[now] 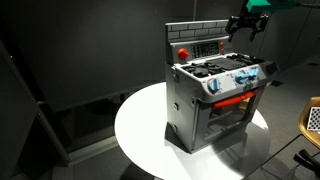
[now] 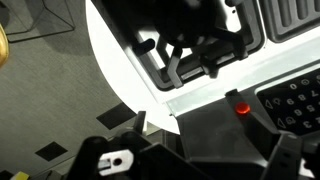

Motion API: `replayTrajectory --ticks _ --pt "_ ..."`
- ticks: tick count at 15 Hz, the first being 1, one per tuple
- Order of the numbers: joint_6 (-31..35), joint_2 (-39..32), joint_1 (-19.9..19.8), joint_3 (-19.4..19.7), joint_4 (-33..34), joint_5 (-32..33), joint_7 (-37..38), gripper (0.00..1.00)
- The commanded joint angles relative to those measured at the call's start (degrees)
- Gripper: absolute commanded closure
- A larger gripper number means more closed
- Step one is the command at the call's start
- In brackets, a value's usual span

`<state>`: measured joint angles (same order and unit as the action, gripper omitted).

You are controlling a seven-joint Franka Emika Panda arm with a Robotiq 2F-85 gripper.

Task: Push the top orange button on the right side of the stove

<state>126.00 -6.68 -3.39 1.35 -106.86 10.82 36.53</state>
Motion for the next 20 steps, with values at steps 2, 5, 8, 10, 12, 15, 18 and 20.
replayTrajectory --ticks 2,5,8,10,12,15,18,20 --pt "-0.8 -3.0 1.5 1.5 3.7 -0.1 0.7 0.0" --pt "-1.0 -4.1 1.9 1.8 4.7 -0.5 0.4 0.0" --pt "-1.1 -5.0 2.1 2.0 5.5 -0.7 0.3 0.0" --pt "-1.1 -5.6 2.2 2.2 6.0 -0.9 0.1 0.0" --pt "-1.0 -6.0 2.3 2.3 6.2 -0.9 -0.1 0.0" --pt "-0.9 -6.4 2.5 2.5 6.6 -0.9 -0.4 0.0" --pt "-0.7 -6.7 2.5 2.7 6.9 -0.8 -0.6 0.0" --pt "-0.8 -6.9 2.5 2.8 7.3 -0.9 -0.7 0.0"
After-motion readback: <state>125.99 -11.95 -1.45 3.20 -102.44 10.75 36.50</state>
